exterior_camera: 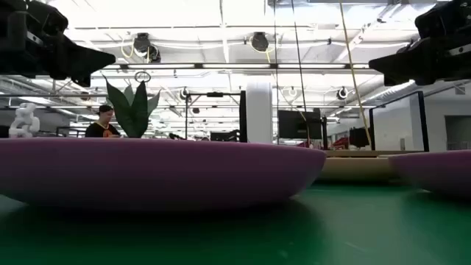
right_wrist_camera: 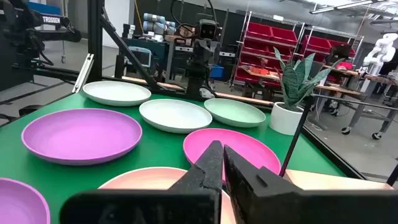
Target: Place and stack plates onto a shelf
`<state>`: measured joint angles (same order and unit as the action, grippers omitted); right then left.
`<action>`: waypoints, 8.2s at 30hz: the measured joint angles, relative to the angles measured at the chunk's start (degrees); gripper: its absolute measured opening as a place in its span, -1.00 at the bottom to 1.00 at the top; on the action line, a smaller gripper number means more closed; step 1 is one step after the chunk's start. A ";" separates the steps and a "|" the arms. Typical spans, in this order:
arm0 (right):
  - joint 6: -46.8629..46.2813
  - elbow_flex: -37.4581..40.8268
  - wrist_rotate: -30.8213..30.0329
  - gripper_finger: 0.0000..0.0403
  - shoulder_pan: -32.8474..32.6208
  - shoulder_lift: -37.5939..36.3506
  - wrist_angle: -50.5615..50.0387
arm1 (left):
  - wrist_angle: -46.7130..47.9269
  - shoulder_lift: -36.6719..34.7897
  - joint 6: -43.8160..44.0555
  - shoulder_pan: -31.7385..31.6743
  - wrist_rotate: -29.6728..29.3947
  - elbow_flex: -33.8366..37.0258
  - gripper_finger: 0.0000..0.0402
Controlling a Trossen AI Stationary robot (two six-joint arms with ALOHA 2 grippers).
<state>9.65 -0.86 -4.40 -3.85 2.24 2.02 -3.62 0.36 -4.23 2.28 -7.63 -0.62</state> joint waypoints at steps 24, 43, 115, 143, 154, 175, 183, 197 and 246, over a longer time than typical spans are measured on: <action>0.00 0.00 0.00 -1.00 0.02 0.02 0.01 | 0.00 0.00 0.01 -0.01 0.01 0.01 -0.98; 0.00 0.00 0.00 -1.00 0.02 0.00 0.00 | 0.00 0.00 0.00 -0.02 0.02 0.02 -0.98; -2.94 -49.59 -4.87 -1.00 0.00 49.44 -12.98 | -0.13 0.00 -4.28 0.00 0.02 0.00 -0.98; -31.28 -63.67 -9.10 -1.00 -15.27 67.51 -46.82 | 2.70 4.01 6.09 0.09 -3.36 -7.35 -0.98; -43.29 -63.67 -7.29 -1.00 -22.38 74.95 -50.07 | 14.07 26.70 9.07 1.66 -2.75 -30.29 -0.98; -70.95 -49.67 0.02 -0.38 -38.12 77.39 -44.56 | 15.71 55.36 11.70 18.45 -2.28 -44.13 -0.98; -74.97 -43.65 -0.30 -0.29 -40.68 77.39 -39.45 | 12.52 57.90 11.91 19.15 -2.31 -44.15 -0.98; -75.10 -41.62 -1.02 -0.29 -40.77 74.38 -35.19 | 11.99 57.94 10.77 19.13 -2.95 -44.15 -0.98; -80.84 -39.71 -2.78 -1.00 -36.74 72.19 -31.24 | 11.98 57.94 9.14 19.13 -4.97 -44.15 -0.98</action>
<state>-71.19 -40.57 -7.18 -40.60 74.43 -29.22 8.36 58.30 4.91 21.41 -12.60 -44.77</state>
